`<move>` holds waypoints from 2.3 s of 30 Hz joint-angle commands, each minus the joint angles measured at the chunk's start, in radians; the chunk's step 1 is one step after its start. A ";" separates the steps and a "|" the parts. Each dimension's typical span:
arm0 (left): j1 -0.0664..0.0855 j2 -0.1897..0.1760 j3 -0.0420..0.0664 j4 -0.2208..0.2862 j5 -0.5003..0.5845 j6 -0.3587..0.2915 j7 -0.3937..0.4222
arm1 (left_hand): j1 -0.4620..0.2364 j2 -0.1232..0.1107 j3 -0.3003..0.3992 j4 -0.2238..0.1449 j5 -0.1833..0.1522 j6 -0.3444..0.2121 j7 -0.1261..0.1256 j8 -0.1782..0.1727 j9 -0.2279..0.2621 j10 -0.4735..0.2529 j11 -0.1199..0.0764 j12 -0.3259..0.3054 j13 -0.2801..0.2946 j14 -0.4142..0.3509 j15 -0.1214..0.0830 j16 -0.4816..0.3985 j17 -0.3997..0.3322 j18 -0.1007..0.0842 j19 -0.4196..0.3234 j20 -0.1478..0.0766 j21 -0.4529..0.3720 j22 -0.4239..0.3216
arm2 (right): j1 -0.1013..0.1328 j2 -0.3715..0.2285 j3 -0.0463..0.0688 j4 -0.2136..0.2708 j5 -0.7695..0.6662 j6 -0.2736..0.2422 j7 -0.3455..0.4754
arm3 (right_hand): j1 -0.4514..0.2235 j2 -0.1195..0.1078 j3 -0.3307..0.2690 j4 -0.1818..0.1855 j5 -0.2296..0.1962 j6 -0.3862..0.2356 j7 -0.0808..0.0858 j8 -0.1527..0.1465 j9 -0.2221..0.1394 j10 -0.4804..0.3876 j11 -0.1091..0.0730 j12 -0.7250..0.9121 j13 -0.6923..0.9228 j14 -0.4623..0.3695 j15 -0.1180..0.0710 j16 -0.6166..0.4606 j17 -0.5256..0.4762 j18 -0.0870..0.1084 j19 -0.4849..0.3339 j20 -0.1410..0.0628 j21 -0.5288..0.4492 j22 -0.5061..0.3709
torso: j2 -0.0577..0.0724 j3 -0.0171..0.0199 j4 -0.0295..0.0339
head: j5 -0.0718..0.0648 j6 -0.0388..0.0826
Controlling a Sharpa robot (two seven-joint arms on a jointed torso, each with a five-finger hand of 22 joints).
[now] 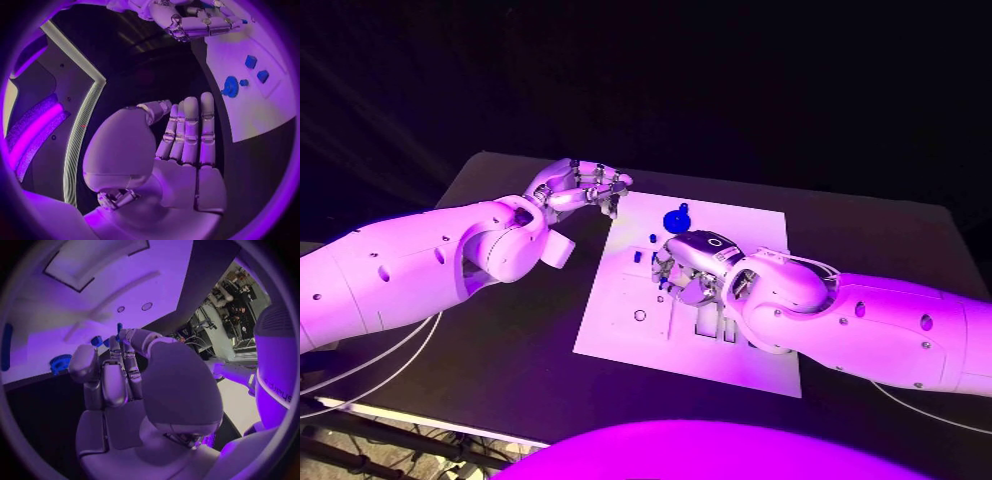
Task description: Assemble the parts on the task board
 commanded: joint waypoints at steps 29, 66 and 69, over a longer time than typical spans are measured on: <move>0.000 0.005 0.001 -0.004 -0.003 0.020 -0.002 | 0.002 0.003 -0.008 0.003 0.001 -0.001 0.001 -0.003 -0.001 0.005 0.000 -0.004 -0.002 0.004 0.001 -0.005 -0.002 0.014 0.009 0.000 -0.006 -0.002 | -0.031 0.005 -0.005 -0.007 -0.019 0.016 0.002 | -0.002 0.010 0.006 -0.005 0.004 -0.001 0.006 0.001 0.002 0.088 -0.077 0.002 0.020 0.014 -0.005 0.006 0.002 -0.017 0.005 -0.001 0.000 0.074 | 0.000 0.0010 -0.0006 | 0.029 -0.007; 0.000 0.005 0.001 -0.007 -0.002 0.021 -0.005 | 0.000 0.003 -0.011 0.007 0.001 -0.002 0.001 -0.004 -0.002 0.005 0.000 -0.005 -0.004 0.004 0.001 -0.007 -0.003 0.014 0.009 0.000 -0.009 -0.005 | -0.044 0.033 -0.007 -0.025 -0.064 0.072 -0.023 | -0.017 0.007 0.005 -0.012 0.002 -0.006 0.008 -0.001 0.003 0.085 -0.075 -0.005 0.021 0.011 -0.002 0.001 -0.010 -0.014 -0.004 0.001 -0.016 0.071 | 0.000 0.0000 0.0003 | 0.027 -0.008; 0.000 0.004 0.001 -0.007 -0.002 0.020 -0.005 | 0.000 0.003 -0.011 0.007 0.001 -0.002 0.001 -0.004 -0.002 0.005 0.000 -0.005 -0.004 0.004 0.001 -0.007 -0.003 0.014 0.009 0.000 -0.009 -0.005 | -0.044 0.032 -0.008 -0.021 -0.066 0.063 -0.021 | -0.022 0.006 0.003 -0.013 0.001 -0.005 0.009 0.000 0.004 0.086 -0.075 -0.006 0.021 0.011 -0.002 0.000 -0.011 -0.014 -0.005 0.002 -0.017 0.071 | 0.000 0.0003 0.0011 | 0.024 -0.008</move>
